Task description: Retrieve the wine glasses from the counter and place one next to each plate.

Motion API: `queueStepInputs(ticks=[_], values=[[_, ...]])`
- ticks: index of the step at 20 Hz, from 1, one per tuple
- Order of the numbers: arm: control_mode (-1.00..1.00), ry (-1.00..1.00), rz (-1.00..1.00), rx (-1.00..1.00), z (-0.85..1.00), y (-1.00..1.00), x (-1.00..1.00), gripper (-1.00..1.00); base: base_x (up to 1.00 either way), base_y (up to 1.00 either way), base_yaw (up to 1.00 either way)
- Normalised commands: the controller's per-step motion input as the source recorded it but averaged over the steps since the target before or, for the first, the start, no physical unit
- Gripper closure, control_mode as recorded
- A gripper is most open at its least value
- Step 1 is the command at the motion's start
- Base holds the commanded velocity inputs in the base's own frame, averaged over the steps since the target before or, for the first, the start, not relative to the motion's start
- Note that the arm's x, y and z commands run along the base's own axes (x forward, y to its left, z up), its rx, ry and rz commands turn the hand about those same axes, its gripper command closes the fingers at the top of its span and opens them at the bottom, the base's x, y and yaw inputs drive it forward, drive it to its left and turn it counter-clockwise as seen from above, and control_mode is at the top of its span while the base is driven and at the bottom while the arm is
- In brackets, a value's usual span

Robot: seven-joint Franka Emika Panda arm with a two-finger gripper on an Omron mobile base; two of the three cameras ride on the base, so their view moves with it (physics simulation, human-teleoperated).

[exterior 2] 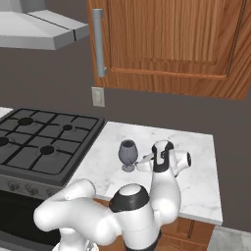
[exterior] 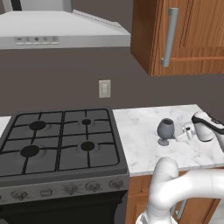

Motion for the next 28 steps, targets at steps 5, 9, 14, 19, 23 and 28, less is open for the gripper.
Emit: queueStepInputs(ticks=[5,9,14,19,23,28], values=[[-1.0,0.01,0.17,0.0,-0.26,0.0,-0.4,-1.0,0.0,0.0,0.0],[-1.0,0.0,0.21,0.0,-0.16,0.0,-0.53,-1.0,0.0,0.0,0.0],[-1.0,-0.03,0.16,0.0,-0.01,0.0,-0.87,-1.0,0.0,0.0,0.0],[-1.0,-0.01,0.06,0.01,0.05,0.01,-0.74,-1.0,0.0,0.0,0.0],[-1.0,-0.08,0.0,0.04,0.0,0.31,-0.1,-1.0,0.0,0.0,0.0],[-1.0,-0.16,0.0,0.0,-0.03,0.32,0.28,-1.0,0.0,0.0,0.0]])
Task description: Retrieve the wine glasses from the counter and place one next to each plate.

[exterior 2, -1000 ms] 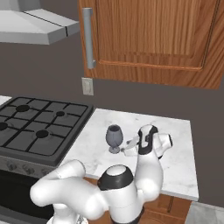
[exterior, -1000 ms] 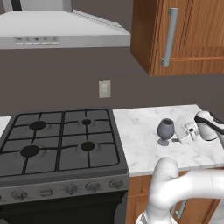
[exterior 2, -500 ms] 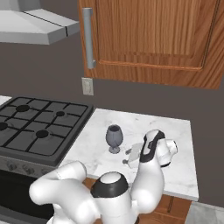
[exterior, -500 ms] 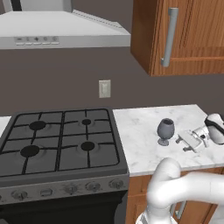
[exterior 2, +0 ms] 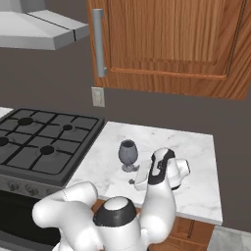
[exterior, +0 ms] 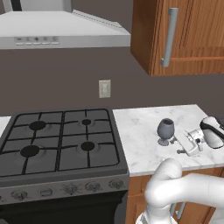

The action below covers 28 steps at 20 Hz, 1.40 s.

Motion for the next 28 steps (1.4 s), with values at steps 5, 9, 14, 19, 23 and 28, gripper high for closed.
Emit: queueStepInputs(ticks=[5,9,14,19,23,28], values=[[-1.0,-0.18,0.0,0.01,-0.16,-0.05,0.1,-1.0,0.0,0.0,0.0],[-1.0,-0.02,-0.01,0.0,-0.13,-0.18,0.0,-1.0,0.0,0.0,0.0],[-1.0,0.09,-0.14,0.01,0.0,-0.23,0.22,-1.0,0.0,0.0,0.0],[-1.0,0.19,-0.1,0.07,0.14,-0.03,0.3,-1.0,0.0,0.0,0.0],[-1.0,0.2,0.0,0.07,0.17,0.03,0.17,-1.0,0.0,0.0,0.0],[-1.0,0.12,0.0,0.0,0.04,0.12,0.05,-1.0,0.0,0.0,0.0]])
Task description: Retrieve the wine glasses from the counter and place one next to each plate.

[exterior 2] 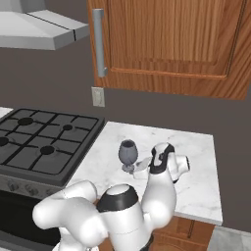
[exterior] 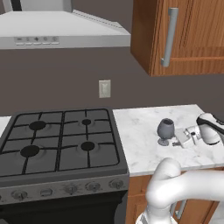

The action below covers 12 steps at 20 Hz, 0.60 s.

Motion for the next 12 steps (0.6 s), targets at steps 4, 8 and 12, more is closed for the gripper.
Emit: queueStepInputs(ticks=[4,8,12], values=[[-1.0,0.05,-0.01,0.0,-0.03,0.2,0.19,-1.0,0.0,0.0,0.0],[-1.0,0.0,-0.08,0.0,-0.07,0.19,0.34,-1.0,0.0,0.0,0.0],[-1.0,0.0,-0.12,0.0,-0.13,0.09,0.31,-1.0,0.0,0.0,0.0]])
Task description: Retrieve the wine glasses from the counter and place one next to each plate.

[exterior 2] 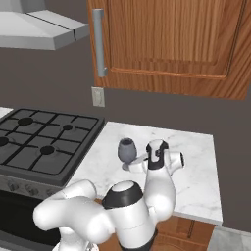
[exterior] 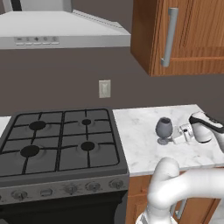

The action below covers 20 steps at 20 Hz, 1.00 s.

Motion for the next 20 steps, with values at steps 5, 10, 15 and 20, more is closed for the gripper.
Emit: queueStepInputs(ticks=[5,10,15,20], values=[[-1.0,0.0,-0.12,0.0,-0.17,0.24,0.26,-1.0,0.0,0.0,0.0],[-1.0,0.0,-0.11,0.0,-0.25,0.51,0.21,-1.0,0.0,0.0,0.0],[-1.0,0.0,-0.12,0.0,-0.35,0.49,0.12,-1.0,0.0,0.0,0.0],[-1.0,0.0,-0.12,-0.01,-0.34,0.47,0.09,1.0,0.0,0.0,0.0]])
